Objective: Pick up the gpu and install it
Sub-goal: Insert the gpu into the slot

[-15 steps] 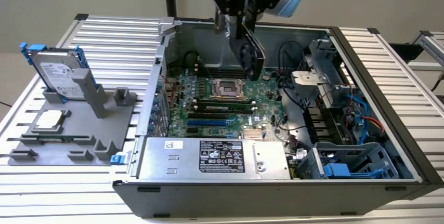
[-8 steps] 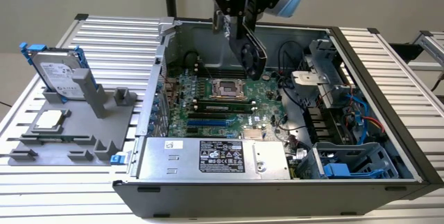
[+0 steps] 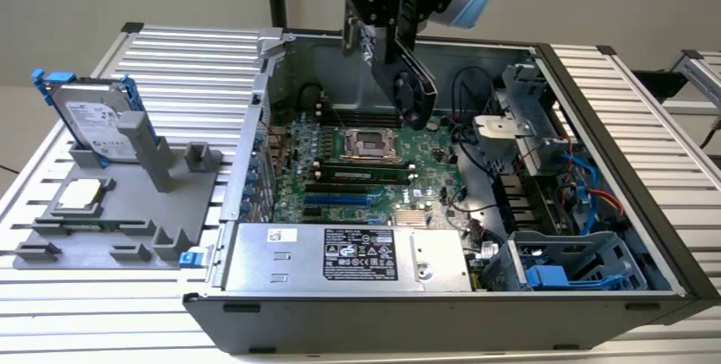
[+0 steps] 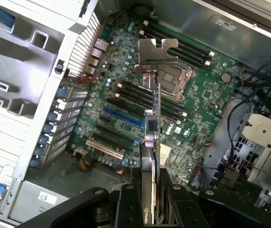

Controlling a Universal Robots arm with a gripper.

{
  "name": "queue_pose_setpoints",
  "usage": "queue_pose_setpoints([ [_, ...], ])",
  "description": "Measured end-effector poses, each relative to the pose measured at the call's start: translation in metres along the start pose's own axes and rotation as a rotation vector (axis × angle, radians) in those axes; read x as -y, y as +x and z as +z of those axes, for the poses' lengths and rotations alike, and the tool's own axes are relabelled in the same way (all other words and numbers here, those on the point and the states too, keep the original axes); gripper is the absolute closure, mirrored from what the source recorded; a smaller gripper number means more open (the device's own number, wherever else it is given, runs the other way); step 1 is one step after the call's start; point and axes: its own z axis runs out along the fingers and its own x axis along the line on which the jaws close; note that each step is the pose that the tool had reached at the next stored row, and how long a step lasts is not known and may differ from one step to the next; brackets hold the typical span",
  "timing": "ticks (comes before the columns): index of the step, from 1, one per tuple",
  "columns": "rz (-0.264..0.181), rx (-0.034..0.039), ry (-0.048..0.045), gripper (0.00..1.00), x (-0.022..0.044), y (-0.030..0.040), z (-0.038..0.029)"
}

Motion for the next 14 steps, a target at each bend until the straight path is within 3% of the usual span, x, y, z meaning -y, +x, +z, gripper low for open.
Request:
queue_pose_setpoints([
  [14,-0.123,0.0068,-0.0010,1.00,0.0000,0.0000,-0.0001],
])
